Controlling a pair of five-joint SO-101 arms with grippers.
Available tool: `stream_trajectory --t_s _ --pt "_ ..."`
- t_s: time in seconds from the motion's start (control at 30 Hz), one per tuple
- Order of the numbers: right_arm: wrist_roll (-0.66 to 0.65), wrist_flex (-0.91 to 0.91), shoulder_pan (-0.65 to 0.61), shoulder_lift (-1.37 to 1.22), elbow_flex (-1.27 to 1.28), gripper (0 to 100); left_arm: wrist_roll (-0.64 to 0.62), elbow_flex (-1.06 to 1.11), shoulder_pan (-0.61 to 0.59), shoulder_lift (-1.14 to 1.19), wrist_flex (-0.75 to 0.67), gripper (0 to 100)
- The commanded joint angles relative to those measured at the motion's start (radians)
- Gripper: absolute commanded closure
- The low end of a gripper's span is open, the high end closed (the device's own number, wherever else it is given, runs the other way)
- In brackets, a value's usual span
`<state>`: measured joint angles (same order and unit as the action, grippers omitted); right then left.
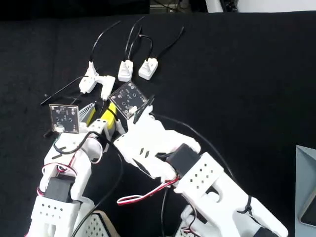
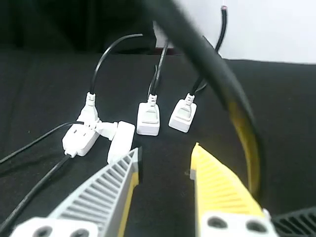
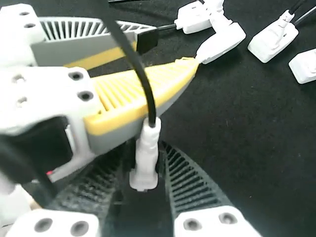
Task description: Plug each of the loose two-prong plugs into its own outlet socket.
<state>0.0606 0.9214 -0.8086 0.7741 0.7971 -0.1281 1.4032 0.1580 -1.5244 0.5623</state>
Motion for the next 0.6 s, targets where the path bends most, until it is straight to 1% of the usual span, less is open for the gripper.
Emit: stream_trajectory --t_s 0.0,0.17,0.27,0.4,0.43,0.57 --pt "-0.009 -0.002 -0.046 0.010 -0.007 98.7 0.049 -0.008 0.061 -0.009 0.009 82" --pt "-0.009 0.000 -0.043 0.010 -0.007 98.7 0.051 -0.013 0.051 -0.009 0.009 82" --pt "-0.009 0.000 -0.009 0.010 -0.007 98.7 0.051 -0.015 0.051 -0.012 0.009 82" --pt "-0.009 0.000 0.025 0.015 0.001 98.7 0.052 -0.001 0.054 -0.097 0.011 82" --pt "-0.009 0.000 0.025 0.015 0.002 98.7 0.058 0.015 0.059 -0.127 0.011 81" --pt "-0.009 0.000 0.025 0.010 0.005 98.7 0.152 0.096 0.077 -0.278 0.011 81"
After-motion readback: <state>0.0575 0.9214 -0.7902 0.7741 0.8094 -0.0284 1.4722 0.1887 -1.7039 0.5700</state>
